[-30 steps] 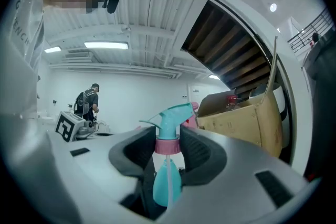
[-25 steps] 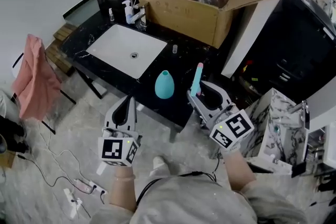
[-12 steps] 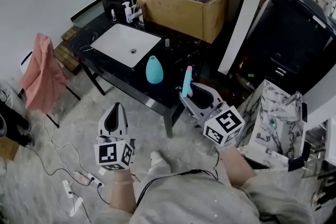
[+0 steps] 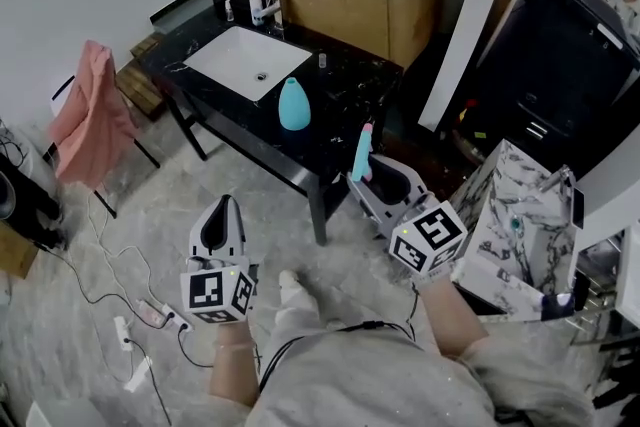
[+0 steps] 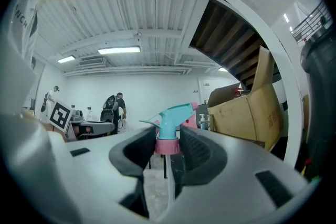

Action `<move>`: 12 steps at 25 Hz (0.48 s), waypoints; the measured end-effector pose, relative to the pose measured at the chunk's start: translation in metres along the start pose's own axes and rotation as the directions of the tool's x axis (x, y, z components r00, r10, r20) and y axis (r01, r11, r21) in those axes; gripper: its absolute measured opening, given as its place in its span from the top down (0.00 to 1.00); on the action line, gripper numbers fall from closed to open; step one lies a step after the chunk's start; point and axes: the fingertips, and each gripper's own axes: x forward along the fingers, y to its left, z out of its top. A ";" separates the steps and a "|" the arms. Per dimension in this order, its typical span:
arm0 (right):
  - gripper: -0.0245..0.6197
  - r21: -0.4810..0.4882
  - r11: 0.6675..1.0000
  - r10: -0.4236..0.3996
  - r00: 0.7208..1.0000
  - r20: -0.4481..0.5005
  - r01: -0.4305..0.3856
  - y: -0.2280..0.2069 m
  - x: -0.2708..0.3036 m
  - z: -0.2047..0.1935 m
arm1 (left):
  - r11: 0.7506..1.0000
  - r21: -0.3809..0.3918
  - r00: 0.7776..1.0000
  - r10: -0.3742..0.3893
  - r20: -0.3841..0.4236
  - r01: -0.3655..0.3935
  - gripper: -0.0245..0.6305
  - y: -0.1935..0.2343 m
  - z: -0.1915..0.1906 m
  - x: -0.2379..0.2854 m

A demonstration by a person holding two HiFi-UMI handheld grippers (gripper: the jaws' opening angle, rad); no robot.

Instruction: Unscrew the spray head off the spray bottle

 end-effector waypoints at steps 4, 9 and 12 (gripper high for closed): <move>0.73 0.002 1.000 0.013 1.000 0.010 -0.013 0.006 -0.015 0.001 | 1.000 0.004 1.000 0.002 -0.008 -0.002 0.95 -0.012 -0.001 -0.015; 0.73 0.001 1.000 0.017 1.000 0.026 -0.017 0.008 -0.027 0.004 | 1.000 0.015 1.000 0.000 -0.011 0.001 0.95 -0.021 0.000 -0.021; 0.73 -0.002 1.000 0.019 0.999 0.032 -0.019 0.009 -0.030 0.006 | 1.000 0.018 1.000 0.001 -0.006 0.000 0.95 -0.023 0.003 -0.023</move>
